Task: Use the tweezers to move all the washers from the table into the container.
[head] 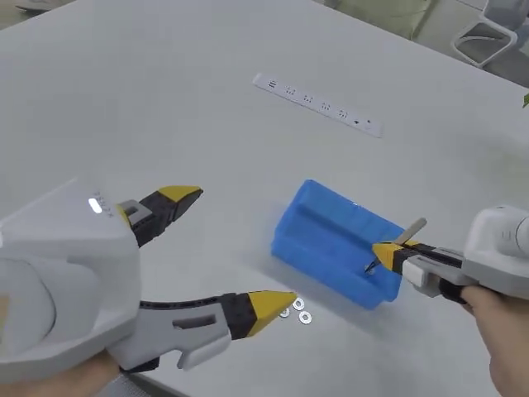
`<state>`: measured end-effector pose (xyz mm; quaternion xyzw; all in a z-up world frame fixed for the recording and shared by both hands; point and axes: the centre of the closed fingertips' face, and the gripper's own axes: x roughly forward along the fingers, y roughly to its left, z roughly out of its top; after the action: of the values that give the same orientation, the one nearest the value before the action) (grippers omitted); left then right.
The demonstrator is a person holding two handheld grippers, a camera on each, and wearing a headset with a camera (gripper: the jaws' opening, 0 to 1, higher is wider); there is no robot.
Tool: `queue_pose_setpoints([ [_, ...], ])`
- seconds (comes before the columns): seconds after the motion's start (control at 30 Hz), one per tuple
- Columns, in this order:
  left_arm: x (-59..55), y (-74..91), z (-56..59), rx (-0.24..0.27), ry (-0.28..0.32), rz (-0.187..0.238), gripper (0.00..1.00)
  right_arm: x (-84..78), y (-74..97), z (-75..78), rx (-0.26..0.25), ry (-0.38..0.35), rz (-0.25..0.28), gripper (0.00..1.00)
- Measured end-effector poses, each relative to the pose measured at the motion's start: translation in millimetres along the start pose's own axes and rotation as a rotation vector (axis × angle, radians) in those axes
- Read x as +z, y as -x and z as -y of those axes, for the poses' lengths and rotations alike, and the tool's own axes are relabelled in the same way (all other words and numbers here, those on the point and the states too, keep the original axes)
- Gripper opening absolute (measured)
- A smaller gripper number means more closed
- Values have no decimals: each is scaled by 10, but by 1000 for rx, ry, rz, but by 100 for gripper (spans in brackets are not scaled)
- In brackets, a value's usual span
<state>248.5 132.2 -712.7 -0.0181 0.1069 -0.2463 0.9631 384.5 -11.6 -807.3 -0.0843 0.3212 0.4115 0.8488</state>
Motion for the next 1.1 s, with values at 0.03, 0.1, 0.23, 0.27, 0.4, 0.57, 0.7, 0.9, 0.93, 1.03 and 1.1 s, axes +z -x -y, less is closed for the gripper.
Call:
queue_pose_setpoints([
  [0.03,-2,0,1,-1,1,-1,83,-1,-1,-2,1,-1,0,4],
  [0.1,9,-5,10,-4,2,6,84,-13,-8,0,0,2,-5,4],
  [0.23,-14,-9,6,-2,-4,-7,84,-9,-10,2,-1,10,-5,4],
  [0.27,-15,-9,4,-1,-7,-7,84,-2,-5,2,-2,11,-1,4],
  [0.4,-20,-11,8,-3,-8,-10,83,29,37,-24,-1,14,11,4],
  [0.57,-12,-11,18,-9,-2,-6,83,81,96,-111,13,46,26,4],
  [0.7,-14,-14,25,-15,-3,-6,83,137,159,-216,40,57,47,4],
  [0.9,-27,-16,32,-21,-3,-11,83,296,278,-383,71,98,104,4],
  [0.93,-32,-16,34,-21,-4,-14,83,323,292,-424,88,110,106,4],
  [1.03,-36,-20,48,-28,-7,-17,83,389,326,-520,116,129,116,4],
  [1.1,-43,-22,55,-30,-9,-21,83,426,348,-609,139,145,126,4],
])
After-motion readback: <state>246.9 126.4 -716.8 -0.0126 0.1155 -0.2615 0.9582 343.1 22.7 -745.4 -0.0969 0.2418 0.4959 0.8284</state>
